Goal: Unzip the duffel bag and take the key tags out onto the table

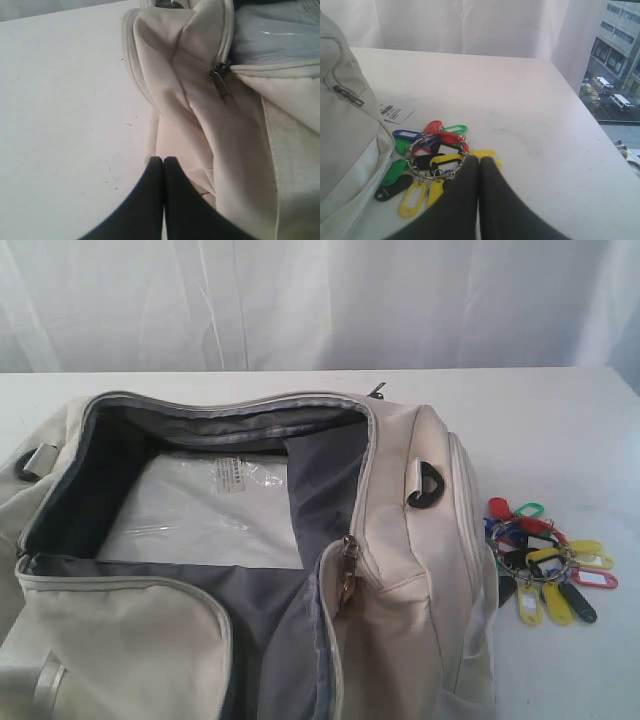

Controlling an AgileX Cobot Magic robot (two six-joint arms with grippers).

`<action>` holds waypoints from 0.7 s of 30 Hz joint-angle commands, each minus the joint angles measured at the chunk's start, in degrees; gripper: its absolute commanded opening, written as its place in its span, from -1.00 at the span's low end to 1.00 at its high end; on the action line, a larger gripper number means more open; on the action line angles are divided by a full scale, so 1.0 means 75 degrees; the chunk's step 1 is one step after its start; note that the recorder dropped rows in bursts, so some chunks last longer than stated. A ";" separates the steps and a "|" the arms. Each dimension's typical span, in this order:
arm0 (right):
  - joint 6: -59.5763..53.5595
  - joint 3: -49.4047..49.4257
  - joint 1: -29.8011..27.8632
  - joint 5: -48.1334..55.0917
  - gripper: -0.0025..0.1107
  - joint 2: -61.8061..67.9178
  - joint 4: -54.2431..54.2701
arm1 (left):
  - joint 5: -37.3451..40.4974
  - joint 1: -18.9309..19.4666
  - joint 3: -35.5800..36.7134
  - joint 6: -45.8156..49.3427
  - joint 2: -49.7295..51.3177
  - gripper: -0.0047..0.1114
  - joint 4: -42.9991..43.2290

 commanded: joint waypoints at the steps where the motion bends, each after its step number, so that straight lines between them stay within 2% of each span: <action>1: 0.0007 0.0032 0.0044 0.0065 -0.96 -0.0055 -0.0001 | -0.0030 0.0008 0.0027 -0.0081 -0.0035 -0.92 -0.0037; 10: 0.0007 0.0032 0.0671 0.0065 -0.96 -0.0055 -0.0001 | -0.0030 0.0008 0.0027 -0.0066 -0.0035 -0.92 -0.0037; 21: 0.0007 0.0032 0.0671 0.0065 -0.96 -0.0055 0.0014 | -0.0094 0.0008 0.0027 -0.0049 -0.0035 -0.92 -0.0037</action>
